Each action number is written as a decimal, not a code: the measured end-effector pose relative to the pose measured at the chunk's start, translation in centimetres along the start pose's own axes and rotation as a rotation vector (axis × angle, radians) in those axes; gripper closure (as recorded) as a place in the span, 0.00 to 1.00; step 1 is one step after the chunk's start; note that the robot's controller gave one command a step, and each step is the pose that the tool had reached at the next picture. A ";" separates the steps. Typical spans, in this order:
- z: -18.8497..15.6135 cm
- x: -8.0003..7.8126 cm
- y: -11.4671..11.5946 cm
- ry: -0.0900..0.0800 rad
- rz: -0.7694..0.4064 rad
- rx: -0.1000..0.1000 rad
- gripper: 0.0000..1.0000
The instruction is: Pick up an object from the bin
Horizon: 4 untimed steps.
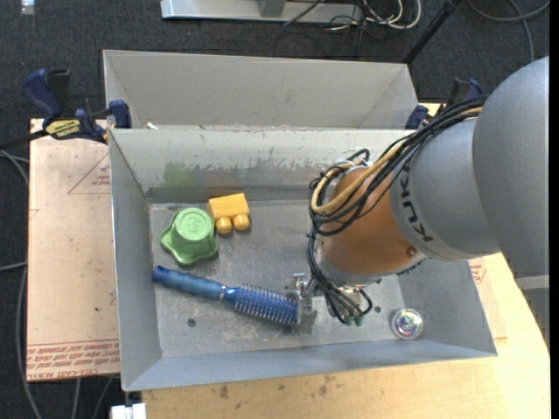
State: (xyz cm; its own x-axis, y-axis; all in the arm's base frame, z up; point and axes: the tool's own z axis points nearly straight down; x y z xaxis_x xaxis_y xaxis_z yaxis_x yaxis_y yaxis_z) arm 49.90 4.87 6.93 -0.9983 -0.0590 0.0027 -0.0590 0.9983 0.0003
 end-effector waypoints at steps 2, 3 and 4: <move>-2.7 -0.8 -0.2 0.001 0.094 -0.001 1.00; -6.4 -0.8 -0.4 -0.006 0.399 -0.002 1.00; -6.3 -0.8 -0.4 -0.004 0.397 -0.001 0.00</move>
Offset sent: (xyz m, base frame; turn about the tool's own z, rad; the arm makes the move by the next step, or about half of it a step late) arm 0.0162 -0.0113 0.0951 -0.0331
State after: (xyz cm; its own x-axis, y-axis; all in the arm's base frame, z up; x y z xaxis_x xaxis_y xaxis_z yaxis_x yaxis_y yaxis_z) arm 50.74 4.55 13.23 -0.9434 0.3317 -0.0012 0.3317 0.9434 0.0008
